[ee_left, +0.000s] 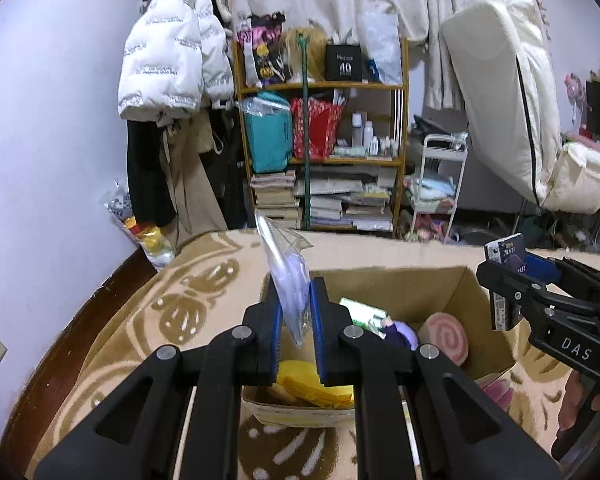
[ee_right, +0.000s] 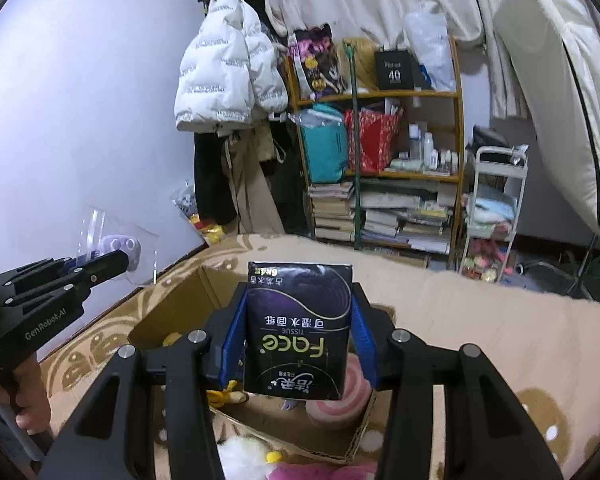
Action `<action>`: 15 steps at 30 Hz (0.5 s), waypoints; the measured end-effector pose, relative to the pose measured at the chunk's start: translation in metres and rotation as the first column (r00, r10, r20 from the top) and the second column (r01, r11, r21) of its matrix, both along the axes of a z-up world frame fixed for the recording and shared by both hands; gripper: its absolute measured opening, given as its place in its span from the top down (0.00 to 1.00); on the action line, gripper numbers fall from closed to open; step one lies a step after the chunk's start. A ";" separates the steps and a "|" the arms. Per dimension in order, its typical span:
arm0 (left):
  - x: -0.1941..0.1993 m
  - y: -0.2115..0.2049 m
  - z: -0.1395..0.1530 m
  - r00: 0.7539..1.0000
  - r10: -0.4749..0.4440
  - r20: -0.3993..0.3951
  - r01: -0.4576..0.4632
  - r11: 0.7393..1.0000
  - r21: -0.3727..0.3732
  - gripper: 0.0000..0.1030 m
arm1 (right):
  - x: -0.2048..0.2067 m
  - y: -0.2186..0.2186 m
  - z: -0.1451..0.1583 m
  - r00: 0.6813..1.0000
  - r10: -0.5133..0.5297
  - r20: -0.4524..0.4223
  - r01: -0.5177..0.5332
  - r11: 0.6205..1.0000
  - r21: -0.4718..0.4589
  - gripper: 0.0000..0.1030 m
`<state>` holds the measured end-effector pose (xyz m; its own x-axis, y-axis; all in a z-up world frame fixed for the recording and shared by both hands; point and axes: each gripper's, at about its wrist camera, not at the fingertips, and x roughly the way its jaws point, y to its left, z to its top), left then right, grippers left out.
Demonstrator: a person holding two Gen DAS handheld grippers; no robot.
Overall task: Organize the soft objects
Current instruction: 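Lower the bagged toy into the box and open the left gripper while the right releases the tissue pack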
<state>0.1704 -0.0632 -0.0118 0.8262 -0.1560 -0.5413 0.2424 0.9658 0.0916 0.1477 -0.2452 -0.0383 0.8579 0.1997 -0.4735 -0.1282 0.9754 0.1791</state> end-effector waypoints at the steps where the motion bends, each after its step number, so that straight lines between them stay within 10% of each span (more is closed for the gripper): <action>1: 0.002 -0.002 -0.003 1.000 -0.002 -0.006 0.002 1.000 0.010 0.88 | 0.003 0.000 -0.004 1.000 0.004 -0.013 -0.004 1.000 0.001 0.51; 15: 0.016 -0.013 -0.037 0.992 -0.030 -0.122 0.032 0.999 0.015 0.84 | 0.020 -0.002 -0.038 0.992 0.016 -0.126 -0.015 1.000 0.013 0.51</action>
